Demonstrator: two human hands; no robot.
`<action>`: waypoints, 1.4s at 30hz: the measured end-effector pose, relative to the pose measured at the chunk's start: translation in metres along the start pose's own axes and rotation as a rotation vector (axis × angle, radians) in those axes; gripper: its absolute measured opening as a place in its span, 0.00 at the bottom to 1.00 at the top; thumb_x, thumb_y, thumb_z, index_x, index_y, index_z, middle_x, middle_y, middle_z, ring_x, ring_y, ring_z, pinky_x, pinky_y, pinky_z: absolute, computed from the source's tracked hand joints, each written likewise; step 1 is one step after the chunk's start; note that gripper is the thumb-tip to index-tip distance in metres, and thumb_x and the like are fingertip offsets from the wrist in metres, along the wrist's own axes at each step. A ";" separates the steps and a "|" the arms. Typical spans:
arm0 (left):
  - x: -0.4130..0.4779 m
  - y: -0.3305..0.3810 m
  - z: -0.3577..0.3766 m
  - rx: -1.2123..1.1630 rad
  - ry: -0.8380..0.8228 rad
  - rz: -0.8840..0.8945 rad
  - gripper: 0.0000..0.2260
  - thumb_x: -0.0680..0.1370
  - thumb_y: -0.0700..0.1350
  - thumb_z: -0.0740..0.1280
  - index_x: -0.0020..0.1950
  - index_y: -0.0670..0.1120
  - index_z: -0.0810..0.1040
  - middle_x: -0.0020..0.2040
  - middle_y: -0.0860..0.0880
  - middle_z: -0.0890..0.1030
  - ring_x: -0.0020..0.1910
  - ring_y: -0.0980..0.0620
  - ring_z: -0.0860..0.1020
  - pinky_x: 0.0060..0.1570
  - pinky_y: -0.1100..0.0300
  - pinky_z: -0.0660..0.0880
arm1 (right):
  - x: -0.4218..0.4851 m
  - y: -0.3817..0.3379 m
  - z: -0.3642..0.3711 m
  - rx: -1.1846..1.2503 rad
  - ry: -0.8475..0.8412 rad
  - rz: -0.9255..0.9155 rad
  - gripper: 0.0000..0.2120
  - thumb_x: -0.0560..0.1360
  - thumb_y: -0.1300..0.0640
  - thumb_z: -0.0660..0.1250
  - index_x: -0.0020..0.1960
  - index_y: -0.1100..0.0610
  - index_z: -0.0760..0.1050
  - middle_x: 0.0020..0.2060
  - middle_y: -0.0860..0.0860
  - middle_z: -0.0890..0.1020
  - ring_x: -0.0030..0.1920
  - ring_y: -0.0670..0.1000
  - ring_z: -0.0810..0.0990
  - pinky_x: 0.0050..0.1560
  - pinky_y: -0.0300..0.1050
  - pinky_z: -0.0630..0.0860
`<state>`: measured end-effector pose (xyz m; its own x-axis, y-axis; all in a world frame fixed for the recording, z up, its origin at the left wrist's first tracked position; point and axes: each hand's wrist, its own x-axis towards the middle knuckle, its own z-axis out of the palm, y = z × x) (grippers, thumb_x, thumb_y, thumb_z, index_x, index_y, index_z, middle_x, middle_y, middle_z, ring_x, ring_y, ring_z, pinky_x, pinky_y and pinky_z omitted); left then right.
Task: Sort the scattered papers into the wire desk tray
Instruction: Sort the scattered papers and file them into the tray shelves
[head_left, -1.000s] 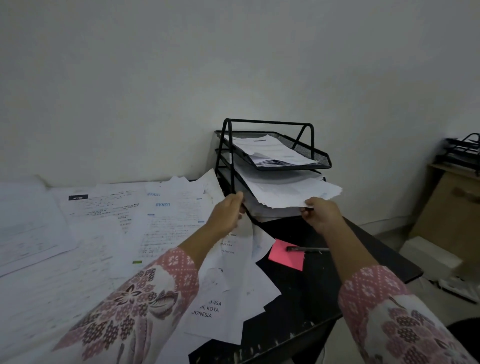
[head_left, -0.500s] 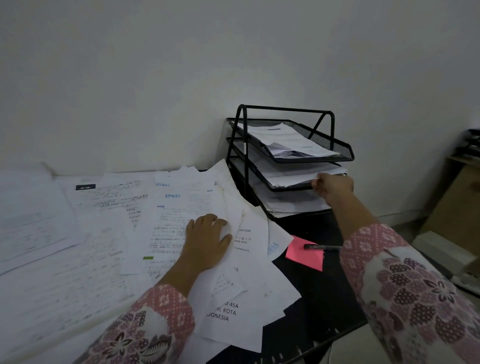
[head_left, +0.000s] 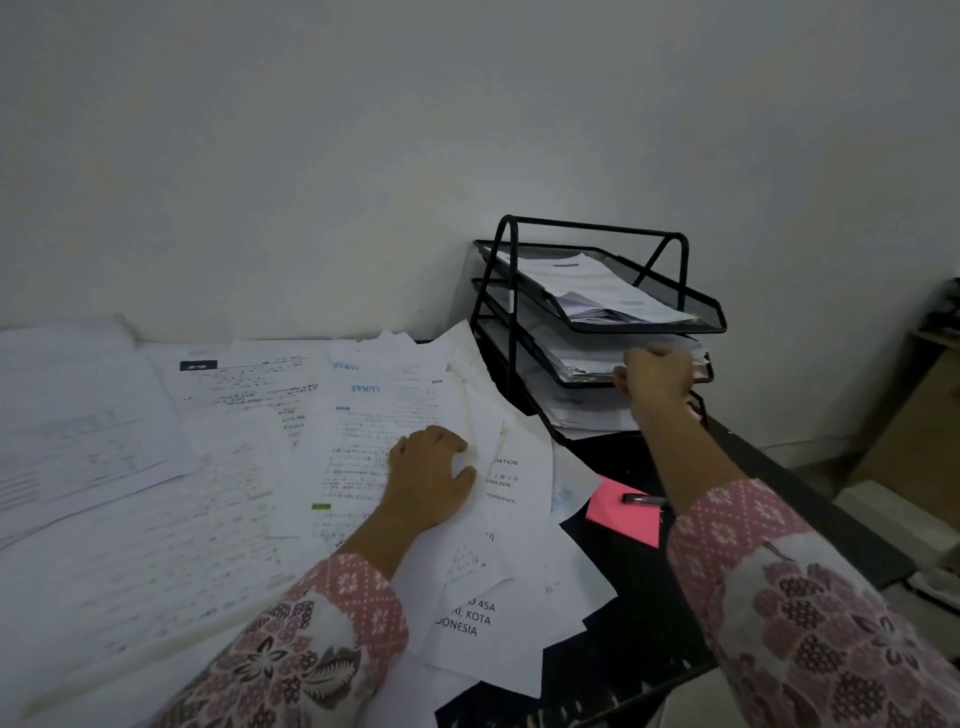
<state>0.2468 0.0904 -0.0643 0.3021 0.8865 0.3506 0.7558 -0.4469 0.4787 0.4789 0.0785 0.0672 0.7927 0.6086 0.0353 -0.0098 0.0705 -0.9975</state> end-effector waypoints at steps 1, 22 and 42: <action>0.001 0.000 -0.004 -0.088 -0.002 -0.024 0.13 0.76 0.48 0.66 0.59 0.47 0.78 0.61 0.49 0.76 0.61 0.50 0.73 0.64 0.55 0.65 | -0.009 0.002 0.006 -0.039 -0.030 -0.039 0.11 0.73 0.68 0.63 0.53 0.57 0.68 0.41 0.55 0.75 0.32 0.51 0.78 0.31 0.42 0.76; -0.071 -0.098 -0.151 0.463 0.033 -0.485 0.20 0.78 0.54 0.58 0.67 0.47 0.68 0.63 0.45 0.70 0.63 0.45 0.68 0.59 0.52 0.67 | -0.142 0.061 0.079 -1.223 -0.701 -0.230 0.26 0.66 0.40 0.73 0.47 0.59 0.68 0.46 0.52 0.74 0.51 0.49 0.75 0.47 0.38 0.72; -0.122 -0.151 -0.181 0.516 0.114 -0.609 0.17 0.80 0.52 0.54 0.64 0.45 0.70 0.62 0.45 0.72 0.60 0.45 0.70 0.59 0.52 0.68 | -0.222 0.054 0.117 -0.868 -0.835 -0.211 0.04 0.74 0.66 0.61 0.49 0.62 0.70 0.45 0.56 0.74 0.45 0.53 0.74 0.41 0.40 0.70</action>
<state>-0.0097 0.0276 -0.0339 -0.2892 0.9264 0.2411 0.9503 0.2474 0.1893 0.2312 0.0402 0.0130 0.0916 0.9918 -0.0887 0.7349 -0.1275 -0.6661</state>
